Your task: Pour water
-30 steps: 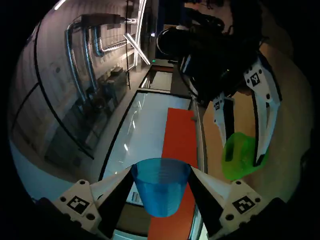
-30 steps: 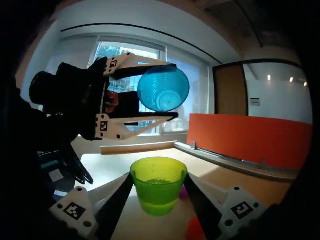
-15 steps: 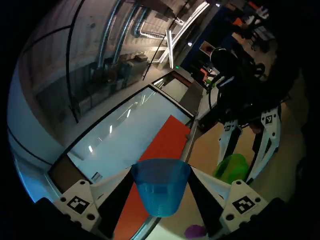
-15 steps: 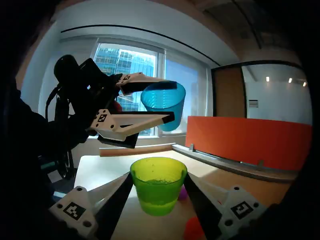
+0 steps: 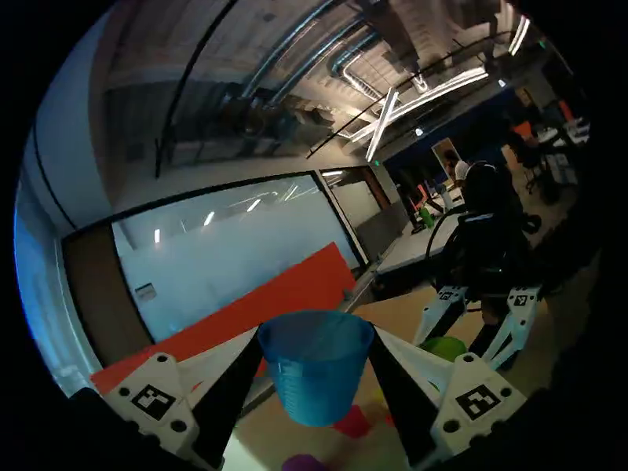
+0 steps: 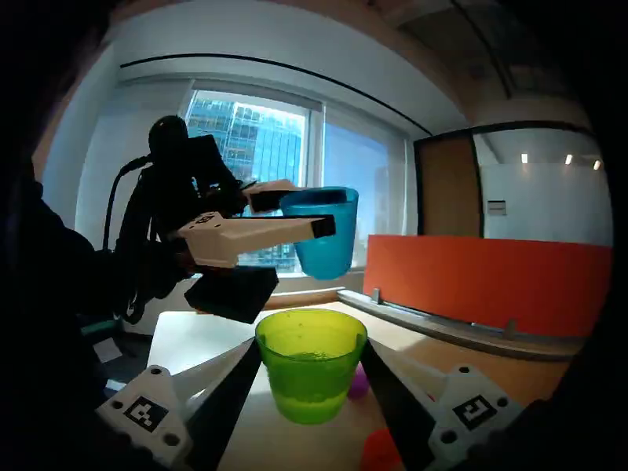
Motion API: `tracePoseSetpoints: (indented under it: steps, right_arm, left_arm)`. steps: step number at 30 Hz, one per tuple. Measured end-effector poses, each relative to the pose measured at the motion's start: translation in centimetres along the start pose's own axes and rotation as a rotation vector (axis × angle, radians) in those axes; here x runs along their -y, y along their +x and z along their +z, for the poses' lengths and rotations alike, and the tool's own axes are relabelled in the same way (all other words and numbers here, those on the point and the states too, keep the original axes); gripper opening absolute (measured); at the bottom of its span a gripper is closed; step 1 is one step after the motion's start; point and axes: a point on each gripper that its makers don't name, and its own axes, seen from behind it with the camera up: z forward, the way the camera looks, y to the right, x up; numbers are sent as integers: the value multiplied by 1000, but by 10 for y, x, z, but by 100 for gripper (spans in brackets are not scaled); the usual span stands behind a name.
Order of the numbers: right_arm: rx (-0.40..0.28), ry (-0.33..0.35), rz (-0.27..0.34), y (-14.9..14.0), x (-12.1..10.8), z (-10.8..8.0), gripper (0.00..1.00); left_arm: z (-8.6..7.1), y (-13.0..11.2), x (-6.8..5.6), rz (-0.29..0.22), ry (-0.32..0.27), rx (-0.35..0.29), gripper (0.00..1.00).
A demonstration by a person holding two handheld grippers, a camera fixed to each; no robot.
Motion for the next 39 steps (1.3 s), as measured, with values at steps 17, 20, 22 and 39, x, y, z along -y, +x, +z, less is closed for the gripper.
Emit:
tracePoseSetpoints:
  steps: [17,20,22,39]
  right_arm:
    - [-10,0,-4,6,2,-1,90]
    - [-6,-2,-7,5,2,-1,90]
    - [-3,-1,-8,4,2,-1,90]
    - [61,-12,-9,-12,-4,-8,90]
  left_arm:
    - [11,-18,3,-370,-42,-3,88]
    - [10,-23,3,-379,-42,8,88]
    - [8,-28,2,-382,-43,23,88]
    - [-13,-110,3,-385,-12,202,88]
